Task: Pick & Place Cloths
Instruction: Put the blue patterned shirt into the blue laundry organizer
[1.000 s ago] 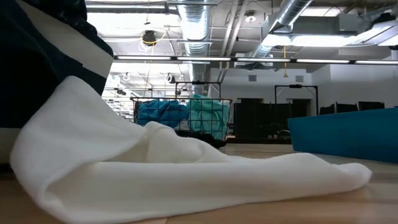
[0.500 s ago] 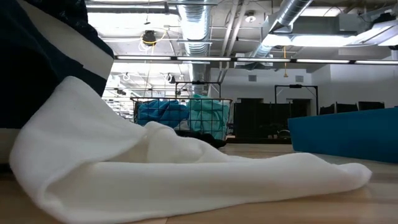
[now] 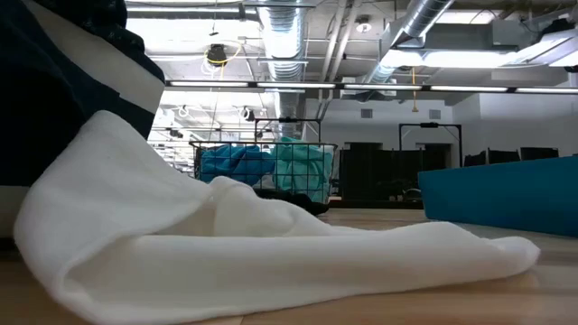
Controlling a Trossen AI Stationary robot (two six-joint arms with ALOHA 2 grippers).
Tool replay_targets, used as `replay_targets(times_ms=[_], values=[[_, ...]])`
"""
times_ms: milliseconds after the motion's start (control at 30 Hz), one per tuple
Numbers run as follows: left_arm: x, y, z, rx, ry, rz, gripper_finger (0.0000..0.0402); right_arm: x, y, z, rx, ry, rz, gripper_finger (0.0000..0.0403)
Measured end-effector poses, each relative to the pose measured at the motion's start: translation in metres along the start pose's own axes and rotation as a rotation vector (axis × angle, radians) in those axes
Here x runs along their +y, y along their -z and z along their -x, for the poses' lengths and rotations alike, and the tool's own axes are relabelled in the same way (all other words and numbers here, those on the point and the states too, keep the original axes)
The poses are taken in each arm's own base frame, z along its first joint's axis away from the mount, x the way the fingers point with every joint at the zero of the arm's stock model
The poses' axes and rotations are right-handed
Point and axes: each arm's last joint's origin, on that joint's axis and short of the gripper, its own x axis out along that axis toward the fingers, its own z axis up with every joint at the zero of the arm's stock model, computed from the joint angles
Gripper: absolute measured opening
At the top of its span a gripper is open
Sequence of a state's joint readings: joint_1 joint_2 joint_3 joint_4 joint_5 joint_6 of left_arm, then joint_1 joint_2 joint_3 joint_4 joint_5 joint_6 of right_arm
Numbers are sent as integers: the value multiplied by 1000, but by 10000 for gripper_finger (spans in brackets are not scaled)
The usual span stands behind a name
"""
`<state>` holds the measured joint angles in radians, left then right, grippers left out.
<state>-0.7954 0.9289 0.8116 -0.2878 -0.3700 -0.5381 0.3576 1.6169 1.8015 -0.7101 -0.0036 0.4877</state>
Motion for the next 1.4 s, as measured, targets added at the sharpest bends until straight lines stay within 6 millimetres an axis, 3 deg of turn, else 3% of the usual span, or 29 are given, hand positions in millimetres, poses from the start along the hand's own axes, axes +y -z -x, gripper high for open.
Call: replay_targets(times_ms=[100,267,700,867,1000,1133,1267,1400], values=[[2,1,-2,-19,-46,-48,4,0,1,-2,5,2,1,379],[7,7,-22,18,-146,-156,39,0,1,-3,5,2,0,379],[12,32,-67,188,-204,-261,248,2,2,-3,9,-5,2,379],[13,46,-86,250,-232,-283,291,2,2,-3,10,-5,2,379],[15,50,-95,253,-249,-238,295,2,2,-3,10,-5,2,379],[20,53,-101,279,-261,-196,274,2,2,-3,9,-4,1,379],[26,57,-108,326,-249,-175,213,2,2,-3,9,-4,1,379],[30,58,-112,355,-234,-153,119,2,2,-3,9,-4,-6,379]])
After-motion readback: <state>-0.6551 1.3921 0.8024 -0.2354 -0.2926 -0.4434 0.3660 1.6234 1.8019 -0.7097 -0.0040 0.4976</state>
